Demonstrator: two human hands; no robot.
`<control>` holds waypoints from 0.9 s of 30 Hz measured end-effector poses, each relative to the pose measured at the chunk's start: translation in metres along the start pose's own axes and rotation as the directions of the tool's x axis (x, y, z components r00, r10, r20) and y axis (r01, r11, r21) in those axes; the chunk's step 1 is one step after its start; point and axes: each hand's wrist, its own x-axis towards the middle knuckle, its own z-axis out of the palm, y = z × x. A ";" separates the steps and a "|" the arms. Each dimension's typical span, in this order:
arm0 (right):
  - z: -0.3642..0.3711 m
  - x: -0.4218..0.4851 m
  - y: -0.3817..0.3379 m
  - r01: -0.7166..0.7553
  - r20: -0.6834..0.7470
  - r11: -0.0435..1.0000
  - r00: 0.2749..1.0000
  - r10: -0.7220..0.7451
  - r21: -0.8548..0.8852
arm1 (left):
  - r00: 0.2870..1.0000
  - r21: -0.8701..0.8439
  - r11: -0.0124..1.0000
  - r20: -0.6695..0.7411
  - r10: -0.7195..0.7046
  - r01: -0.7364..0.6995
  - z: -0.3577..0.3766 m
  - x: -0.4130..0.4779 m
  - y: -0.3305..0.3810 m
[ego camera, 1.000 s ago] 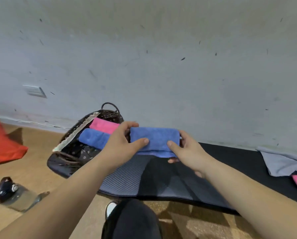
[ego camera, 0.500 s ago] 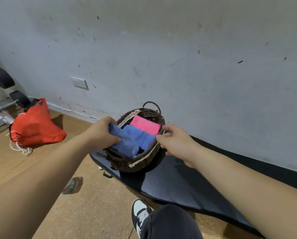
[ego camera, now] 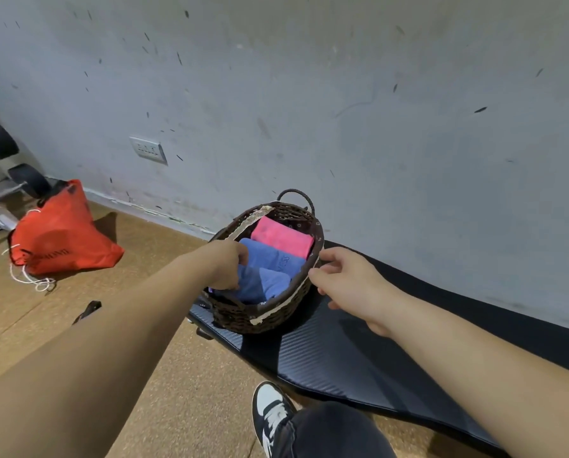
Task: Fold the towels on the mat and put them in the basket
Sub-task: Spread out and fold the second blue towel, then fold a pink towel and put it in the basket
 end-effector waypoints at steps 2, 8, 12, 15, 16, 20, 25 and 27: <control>-0.001 0.000 0.002 -0.003 0.003 1.000 1.000 0.003 -0.011 | 0.998 0.051 0.999 0.066 0.004 -0.008 -0.005 0.002 0.003; -0.007 -0.005 0.004 -0.020 0.022 0.999 1.000 0.021 -0.046 | 0.994 0.171 0.985 0.111 0.018 -0.037 -0.003 0.013 0.007; -0.011 -0.009 0.004 -0.013 0.020 0.999 1.000 0.014 -0.048 | 0.994 0.367 0.928 -0.104 -0.033 0.070 0.010 0.014 0.021; -0.011 -0.011 0.004 -0.011 0.021 0.998 1.000 0.012 -0.058 | 0.988 0.300 0.954 -0.145 0.052 -0.006 0.021 0.010 0.035; -0.011 -0.011 0.004 -0.008 0.023 0.998 1.000 0.009 -0.056 | 0.993 0.247 0.968 -0.097 0.069 -0.043 0.026 0.010 0.039; -0.011 -0.016 0.005 0.013 0.038 0.998 0.999 -0.010 -0.059 | 0.992 0.188 0.975 0.070 0.108 -0.119 0.033 0.015 0.051; -0.023 -0.027 0.007 0.010 0.029 0.997 1.000 -0.008 -0.073 | 0.991 0.145 0.983 -0.055 0.119 -0.110 0.034 0.012 0.051; -0.033 -0.034 0.007 -0.001 0.022 0.997 1.000 0.002 -0.071 | 0.994 0.147 0.985 -0.032 0.100 -0.095 0.026 0.004 0.060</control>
